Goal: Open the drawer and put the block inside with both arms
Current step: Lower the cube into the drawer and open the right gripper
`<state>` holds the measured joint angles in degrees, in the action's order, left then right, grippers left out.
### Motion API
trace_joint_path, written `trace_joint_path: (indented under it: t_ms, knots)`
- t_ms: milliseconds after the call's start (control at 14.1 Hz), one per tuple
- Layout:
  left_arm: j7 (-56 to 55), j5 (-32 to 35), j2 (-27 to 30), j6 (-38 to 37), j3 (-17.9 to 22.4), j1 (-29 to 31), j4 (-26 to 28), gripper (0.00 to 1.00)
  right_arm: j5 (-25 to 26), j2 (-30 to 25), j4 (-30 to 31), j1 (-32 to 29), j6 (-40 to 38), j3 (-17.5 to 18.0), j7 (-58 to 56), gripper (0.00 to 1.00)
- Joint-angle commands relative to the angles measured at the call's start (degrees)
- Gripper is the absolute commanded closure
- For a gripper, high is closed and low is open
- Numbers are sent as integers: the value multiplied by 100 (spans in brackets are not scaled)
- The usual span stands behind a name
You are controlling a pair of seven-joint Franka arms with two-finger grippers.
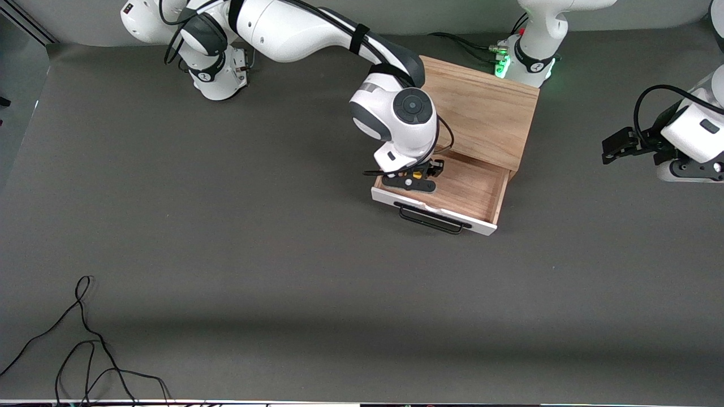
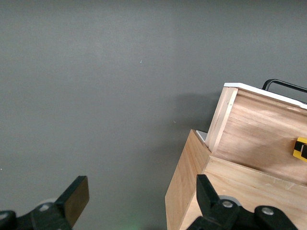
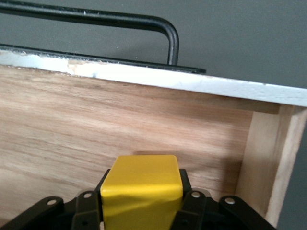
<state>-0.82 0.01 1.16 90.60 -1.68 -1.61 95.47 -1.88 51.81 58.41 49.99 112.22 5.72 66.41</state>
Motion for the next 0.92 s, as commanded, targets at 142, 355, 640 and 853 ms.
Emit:
trace_joint_path:
  t_ms: [142,355,640,853]
  knots:
    - [11,-63,-2,10,19,20,-73,0,258,48,-145,143,37,-53,267,0]
    - [20,-63,-2,10,-60,47,-73,0,258,-22,-180,143,37,-62,354,0]
    - [29,-54,7,-8,-52,56,-73,0,206,-504,-163,-67,-173,-97,285,0]
    - [38,-10,25,-60,-52,47,-73,0,197,-1049,-76,-471,-682,-88,223,0]
